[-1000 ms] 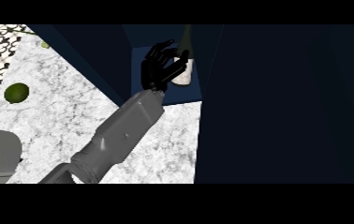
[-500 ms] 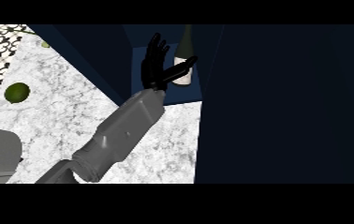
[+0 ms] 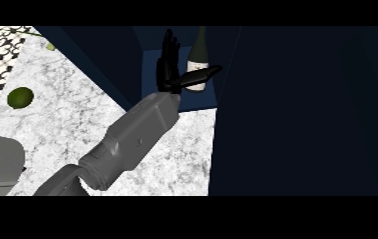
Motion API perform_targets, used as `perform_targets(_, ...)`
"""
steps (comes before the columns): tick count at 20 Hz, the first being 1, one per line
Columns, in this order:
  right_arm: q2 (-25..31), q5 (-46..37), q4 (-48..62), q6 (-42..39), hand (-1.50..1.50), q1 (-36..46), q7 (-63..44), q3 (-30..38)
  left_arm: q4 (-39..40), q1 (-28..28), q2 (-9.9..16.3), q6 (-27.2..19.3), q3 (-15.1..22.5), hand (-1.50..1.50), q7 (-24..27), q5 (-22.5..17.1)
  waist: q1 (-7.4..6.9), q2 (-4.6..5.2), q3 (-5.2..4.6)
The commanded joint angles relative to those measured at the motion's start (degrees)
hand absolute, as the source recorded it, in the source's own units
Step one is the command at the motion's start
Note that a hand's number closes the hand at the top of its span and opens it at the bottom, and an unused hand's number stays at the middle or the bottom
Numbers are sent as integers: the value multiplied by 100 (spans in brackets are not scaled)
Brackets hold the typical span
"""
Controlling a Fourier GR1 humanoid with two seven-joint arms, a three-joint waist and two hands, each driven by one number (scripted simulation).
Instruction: Pick up the wine, place it into the cabinet and close the cabinet
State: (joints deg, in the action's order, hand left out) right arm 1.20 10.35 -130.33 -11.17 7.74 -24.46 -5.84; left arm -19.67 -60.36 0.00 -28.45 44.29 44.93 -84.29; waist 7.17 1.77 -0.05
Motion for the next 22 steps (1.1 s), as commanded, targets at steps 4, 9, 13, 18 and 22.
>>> perform_targets(4,-45,-59,0,26,-150,-72,-83,-159,-335,-202,0,-347,104,-150,222,-209,-72,-39,1)
perform_targets(9,20,-60,45,-38,-150,-198,150,49,-611,127,0,-39,278,-150,550,-278,-254,-70,5)
perform_targets(13,60,251,-360,56,-150,-179,-321,84,-822,590,0,95,569,-150,791,-378,-239,-80,3)
perform_targets(18,137,180,-341,24,-150,-352,-229,225,-1373,745,0,-3,890,-150,848,-470,-372,-117,4)
perform_targets(22,55,-119,58,86,-150,-125,-30,131,-1293,553,0,26,908,-150,742,-402,-481,-123,5)
